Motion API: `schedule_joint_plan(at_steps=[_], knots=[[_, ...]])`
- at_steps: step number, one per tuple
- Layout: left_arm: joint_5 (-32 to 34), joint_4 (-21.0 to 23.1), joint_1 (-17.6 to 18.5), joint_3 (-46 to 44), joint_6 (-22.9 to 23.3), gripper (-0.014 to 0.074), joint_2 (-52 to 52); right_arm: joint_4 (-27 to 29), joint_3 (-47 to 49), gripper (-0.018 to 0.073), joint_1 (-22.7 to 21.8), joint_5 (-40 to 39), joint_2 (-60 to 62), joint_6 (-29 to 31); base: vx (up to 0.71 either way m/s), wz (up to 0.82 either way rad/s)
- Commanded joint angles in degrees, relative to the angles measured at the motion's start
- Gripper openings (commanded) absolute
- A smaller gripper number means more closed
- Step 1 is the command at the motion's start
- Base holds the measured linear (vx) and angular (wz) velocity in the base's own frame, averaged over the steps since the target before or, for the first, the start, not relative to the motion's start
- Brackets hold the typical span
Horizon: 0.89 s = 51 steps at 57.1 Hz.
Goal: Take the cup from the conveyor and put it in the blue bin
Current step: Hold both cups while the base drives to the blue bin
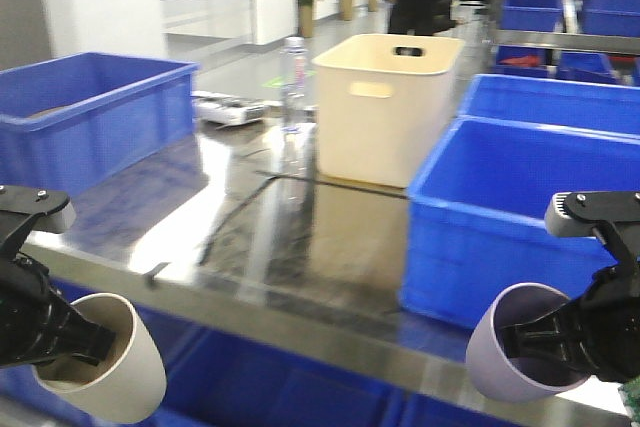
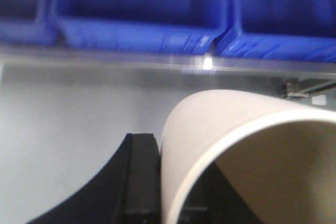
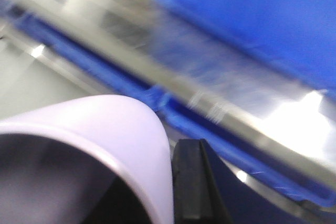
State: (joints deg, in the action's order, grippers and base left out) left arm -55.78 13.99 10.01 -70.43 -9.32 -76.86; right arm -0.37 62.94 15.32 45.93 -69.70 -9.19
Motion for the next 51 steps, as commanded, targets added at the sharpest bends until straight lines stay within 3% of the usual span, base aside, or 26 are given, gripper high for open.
schedule_joint_plan(at_steps=[1, 31, 51], knots=[[2.7, 1.5, 0.4, -1.9, 0.5, -0.0002, 1.8, -0.5, 1.7, -0.0009, -0.2, -3.6, 1.6, -0.1, 0.34, -0.64], [2.7, 1.5, 0.4, -1.9, 0.5, -0.0002, 1.8, -0.5, 1.7, -0.0009, -0.2, -3.6, 1.6, -0.1, 0.22, -0.58], [2.7, 1.5, 0.4, -1.9, 0.5, -0.0002, 1.8, -0.5, 1.7, -0.0009, -0.2, -3.7, 1.6, -0.1, 0.07, -0.26]])
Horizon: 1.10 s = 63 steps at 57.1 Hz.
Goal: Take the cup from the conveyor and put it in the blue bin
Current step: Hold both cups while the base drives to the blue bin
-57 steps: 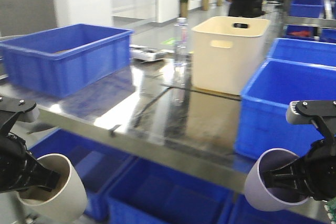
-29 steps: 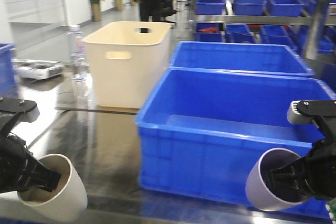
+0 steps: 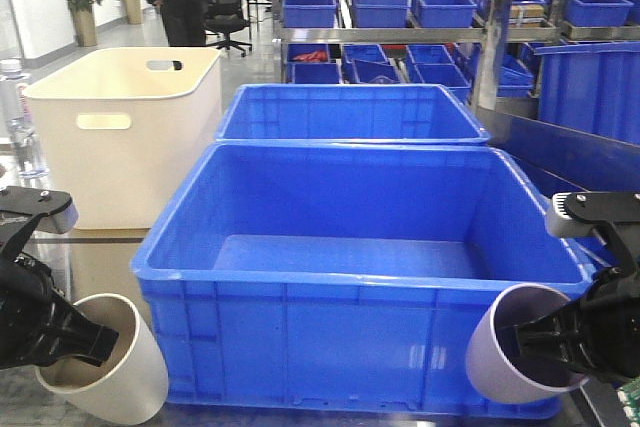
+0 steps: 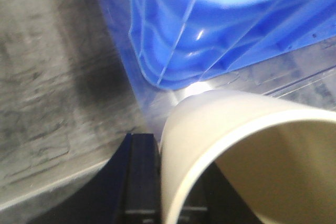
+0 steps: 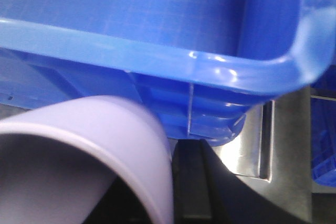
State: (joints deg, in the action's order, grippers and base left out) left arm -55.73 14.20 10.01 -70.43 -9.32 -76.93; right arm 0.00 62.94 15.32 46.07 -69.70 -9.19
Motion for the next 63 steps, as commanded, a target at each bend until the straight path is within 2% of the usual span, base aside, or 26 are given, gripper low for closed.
schedule_joint_plan(at_steps=[1, 38, 55, 63], knots=[[2.7, 1.3, 0.4, -1.9, 0.5, -0.0002, 1.9, -0.9, 1.7, -0.0009, -0.2, -3.9, 1.6, -0.1, 0.03, -0.12], [3.7, 1.3, 0.4, -1.9, 0.5, -0.0002, 1.9, -0.8, 1.7, -0.0009, -0.2, -4.3, 1.6, -0.1, 0.01, -0.02], [-6.3, 1.4, 0.4, -1.9, 0.6, -0.0002, 1.9, -0.7, 1.7, -0.0009, -0.2, -2.9, 1.6, 1.0, 0.00, 0.00], [-6.6, 1.5, 0.4, -1.9, 0.6, -0.0002, 1.9, -0.7, 1.7, -0.0009, -0.2, -1.8, 1.6, 2.7, 0.00, 0.00]])
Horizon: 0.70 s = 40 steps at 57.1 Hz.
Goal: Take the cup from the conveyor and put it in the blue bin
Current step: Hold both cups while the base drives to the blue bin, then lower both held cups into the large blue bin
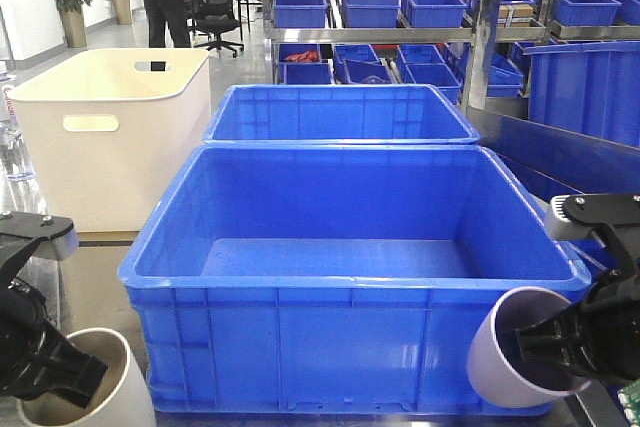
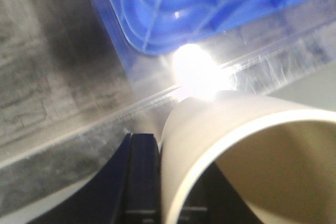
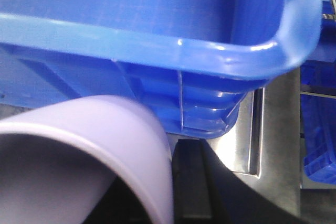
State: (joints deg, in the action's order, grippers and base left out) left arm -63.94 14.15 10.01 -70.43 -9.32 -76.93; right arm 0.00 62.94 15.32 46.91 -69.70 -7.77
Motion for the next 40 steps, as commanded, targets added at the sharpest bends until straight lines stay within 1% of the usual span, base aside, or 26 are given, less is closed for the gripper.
schedule_joint_plan(at_steps=[1, 8, 12, 16, 19, 25, 31, 35, 40], knots=[[1.6, 1.7, 0.4, -1.9, 0.6, -0.0002, 1.9, -0.7, 1.7, -0.0009, -0.2, -2.4, 1.6, 1.4, 0.00, 0.00], [0.1, 2.4, 0.4, -1.9, -0.1, -0.0002, 1.9, 0.0, 1.7, -0.0009, -0.2, 1.8, 1.6, 2.8, 0.00, 0.00], [-0.4, 2.6, 0.4, -1.9, -1.1, -0.0002, 2.0, 1.8, 1.7, -0.0009, -0.2, 5.0, 1.7, 4.9, 0.00, 0.00], [0.3, 3.8, 0.4, -1.9, -1.1, -0.0002, 2.8, 3.7, 1.7, -0.0009, -0.2, 6.7, 2.1, 7.4, 0.00, 0.00], [1.9, 4.9, 0.4, -1.9, -1.1, -0.0002, 4.2, 5.6, 1.7, -0.0009, -0.2, 6.6, 3.1, 9.1, 0.00, 0.00], [8.4, 7.6, 0.4, -2.0, -1.2, -0.0002, 8.1, 9.6, 1.7, -0.0009, -0.2, 3.5, 5.5, 11.0, 0.00, 0.00], [15.8, 10.0, 0.4, -2.0, -1.8, -0.0002, 12.6, 12.1, 1.7, -0.0009, -0.2, -1.7, 8.6, 11.1, 0.00, 0.00], [21.4, 11.3, 0.4, -2.0, -3.7, -0.0002, 14.9, 13.2, 1.7, -0.0009, -0.2, -5.3, 10.2, 11.1, 0.00, 0.00], [28.7, 12.9, 0.4, -2.0, -6.5, -0.0002, 16.6, 14.0, 1.7, -0.0009, -0.2, -12.5, 11.9, 11.1, 0.00, 0.00]])
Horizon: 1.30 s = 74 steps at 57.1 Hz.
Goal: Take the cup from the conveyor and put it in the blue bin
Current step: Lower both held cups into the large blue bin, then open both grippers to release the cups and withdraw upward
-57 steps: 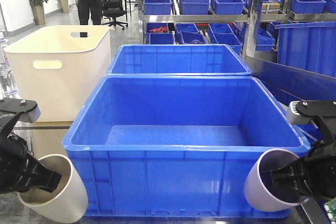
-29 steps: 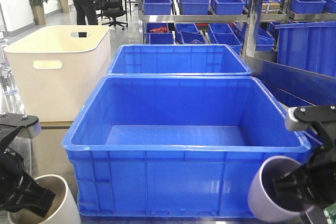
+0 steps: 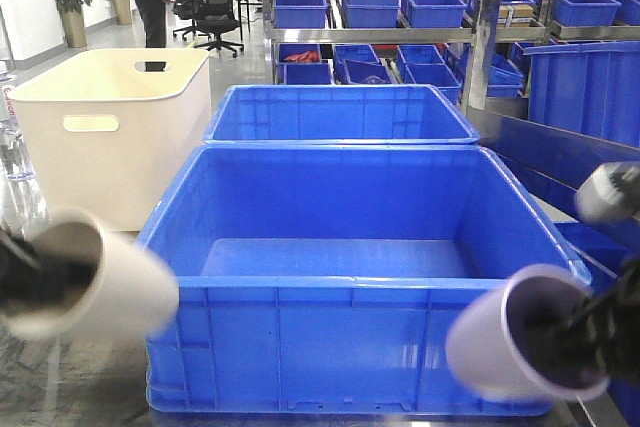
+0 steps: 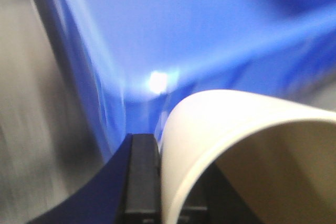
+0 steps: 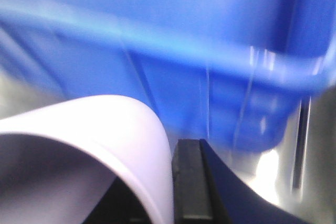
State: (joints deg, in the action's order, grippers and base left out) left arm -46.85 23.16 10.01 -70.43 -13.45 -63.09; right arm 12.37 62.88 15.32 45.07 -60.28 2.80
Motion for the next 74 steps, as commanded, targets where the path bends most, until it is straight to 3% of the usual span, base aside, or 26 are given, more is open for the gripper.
schedule_joint_plan(at_steps=[1, 8, 16, 24, 30, 42, 50, 66, 70, 74], knots=[[13.5, 4.4, 0.4, -2.0, -3.1, -0.0002, 2.9, 1.6, 1.8, -0.0009, -0.2, -11.8, 2.7, 0.5, 0.00, 0.00], [20.7, 6.5, 0.4, -2.0, -4.5, -0.0002, 1.8, 1.5, 1.8, -0.0009, -0.2, -22.5, 3.1, 0.5, 0.00, 0.00], [23.2, 9.1, 0.4, -2.0, -5.1, -0.0002, -3.8, 1.3, 1.8, -0.0009, -0.2, -33.2, 0.5, 1.5, 0.00, 0.00], [25.2, 13.8, 0.4, -4.5, -9.1, -0.0002, -11.3, 1.2, 1.8, -0.0009, -0.2, -37.2, -4.9, 4.3, 0.00, 0.00], [23.2, 16.3, 0.6, -8.7, -11.7, -0.0002, -17.3, 1.2, 1.8, -0.0008, -0.2, -40.6, -9.3, 4.6, 0.00, 0.00], [22.0, 16.4, 3.4, -14.2, -15.3, 0.0032, -26.2, 1.5, 1.8, 0.0027, -0.2, -43.6, -15.2, 4.7, 0.00, 0.00], [21.4, 16.4, 4.1, -14.5, -15.4, 0.0143, -27.9, 1.6, 1.8, 0.0141, -0.2, -43.4, -16.2, 4.6, 0.00, 0.00], [19.5, 16.4, 4.4, -14.6, -15.2, 0.0481, -27.8, 1.6, 1.8, 0.0511, -0.2, -42.3, -15.9, 4.6, 0.00, 0.00], [17.6, 16.4, 4.4, -14.6, -15.2, 0.0489, -27.1, 1.6, 1.8, 0.0540, -0.2, -41.7, -15.3, 4.6, 0.00, 0.00], [15.1, 16.1, 4.4, -14.6, -15.4, 0.0436, -25.5, 1.6, 1.8, 0.0517, -0.2, -40.9, -14.0, 4.6, 0.00, 0.00]])
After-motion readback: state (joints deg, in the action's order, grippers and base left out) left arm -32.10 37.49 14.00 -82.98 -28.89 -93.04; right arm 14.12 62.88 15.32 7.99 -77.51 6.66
